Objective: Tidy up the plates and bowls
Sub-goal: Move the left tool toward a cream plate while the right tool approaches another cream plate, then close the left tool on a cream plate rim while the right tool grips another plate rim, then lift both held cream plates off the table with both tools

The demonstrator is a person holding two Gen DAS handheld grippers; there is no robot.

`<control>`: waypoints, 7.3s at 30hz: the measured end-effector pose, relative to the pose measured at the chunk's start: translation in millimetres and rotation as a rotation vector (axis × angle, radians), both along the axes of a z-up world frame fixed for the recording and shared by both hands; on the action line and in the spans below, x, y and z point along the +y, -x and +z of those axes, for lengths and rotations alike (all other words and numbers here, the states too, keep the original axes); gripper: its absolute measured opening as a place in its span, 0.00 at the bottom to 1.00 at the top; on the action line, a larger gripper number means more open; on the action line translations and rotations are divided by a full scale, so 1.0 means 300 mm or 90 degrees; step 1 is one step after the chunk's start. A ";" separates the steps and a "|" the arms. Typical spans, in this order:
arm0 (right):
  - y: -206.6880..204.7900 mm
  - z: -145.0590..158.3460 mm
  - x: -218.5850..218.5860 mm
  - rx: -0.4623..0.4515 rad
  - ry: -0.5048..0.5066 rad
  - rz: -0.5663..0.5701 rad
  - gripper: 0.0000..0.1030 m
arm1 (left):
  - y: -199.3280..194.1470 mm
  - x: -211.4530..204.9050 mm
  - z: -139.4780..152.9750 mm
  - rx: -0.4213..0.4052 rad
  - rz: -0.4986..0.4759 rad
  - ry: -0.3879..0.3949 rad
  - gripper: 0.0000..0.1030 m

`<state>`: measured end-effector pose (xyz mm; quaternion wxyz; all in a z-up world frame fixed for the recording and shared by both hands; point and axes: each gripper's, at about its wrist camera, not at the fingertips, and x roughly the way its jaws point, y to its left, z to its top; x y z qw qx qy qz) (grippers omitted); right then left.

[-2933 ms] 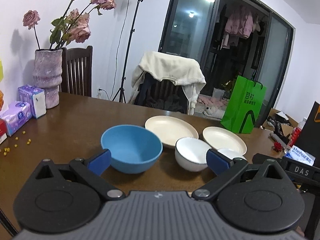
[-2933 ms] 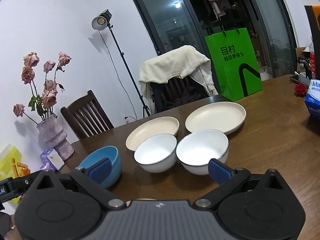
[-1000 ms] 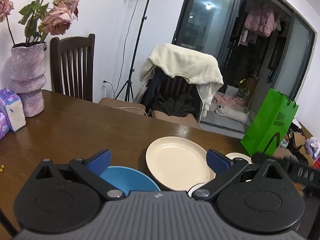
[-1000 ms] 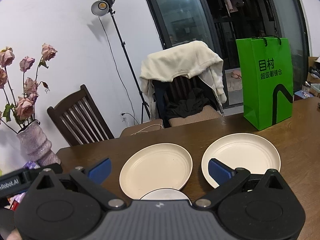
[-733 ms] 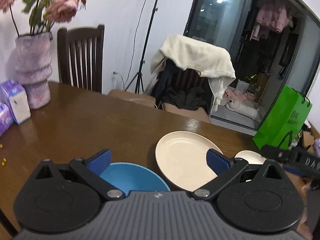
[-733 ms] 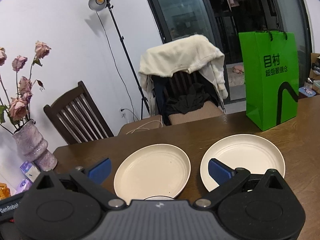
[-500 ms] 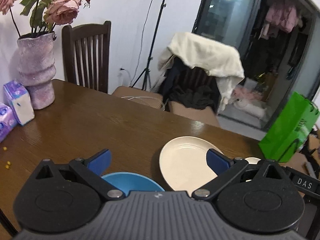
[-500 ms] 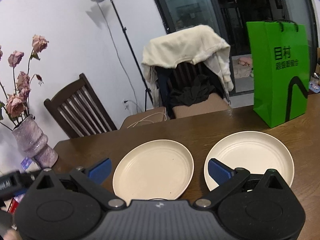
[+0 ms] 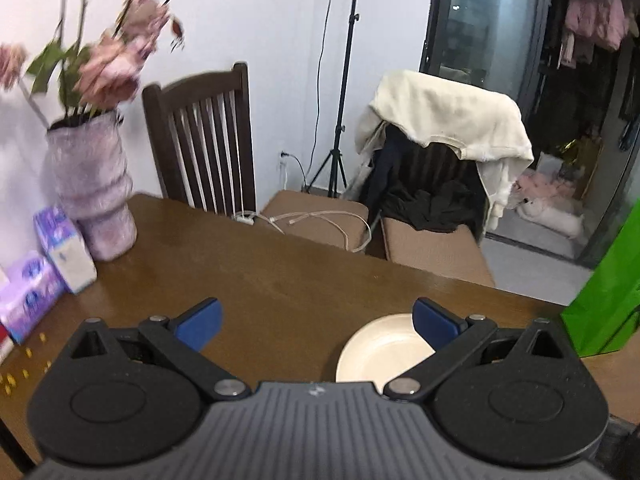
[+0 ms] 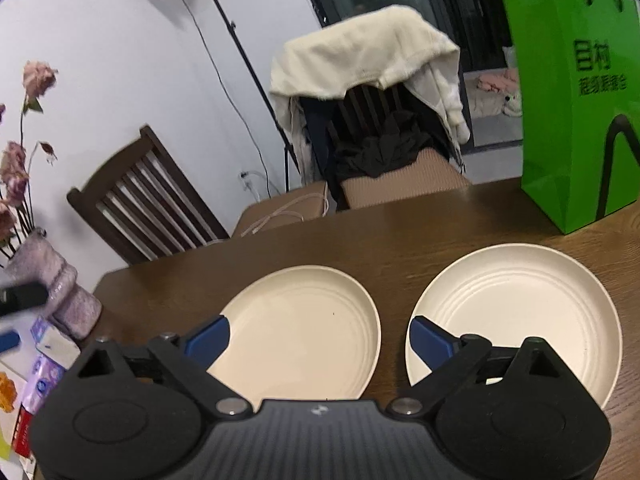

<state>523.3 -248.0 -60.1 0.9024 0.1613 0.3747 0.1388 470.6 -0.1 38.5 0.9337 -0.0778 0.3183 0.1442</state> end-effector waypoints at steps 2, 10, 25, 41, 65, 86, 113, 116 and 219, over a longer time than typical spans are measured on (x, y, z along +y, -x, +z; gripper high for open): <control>-0.013 -0.015 0.008 0.011 0.005 0.003 0.92 | -0.033 -0.022 -0.009 0.006 -0.002 -0.022 1.00; -0.031 -0.049 0.030 0.033 0.008 0.020 0.80 | -0.141 -0.052 -0.152 0.041 0.002 -0.045 1.00; -0.064 -0.121 0.051 0.073 0.018 0.003 0.65 | -0.241 -0.098 -0.314 0.101 -0.021 -0.063 1.00; -0.088 -0.169 0.058 0.107 0.004 -0.008 0.48 | -0.313 -0.113 -0.445 0.200 -0.028 -0.059 0.60; -0.092 -0.207 0.071 0.126 -0.008 -0.003 0.06 | -0.342 -0.148 -0.526 0.256 -0.013 -0.093 0.11; -0.088 -0.206 0.046 0.103 -0.034 -0.008 0.03 | -0.329 -0.153 -0.514 0.238 -0.019 -0.111 0.07; -0.112 -0.248 0.019 0.154 -0.022 -0.076 0.24 | -0.329 -0.115 -0.513 0.244 -0.020 -0.069 0.09; -0.108 -0.261 0.031 0.141 -0.013 -0.087 0.20 | -0.330 -0.125 -0.517 0.244 -0.022 -0.073 0.09; -0.064 -0.193 -0.009 0.036 -0.048 -0.082 0.08 | -0.224 -0.063 -0.385 0.118 -0.053 -0.026 0.13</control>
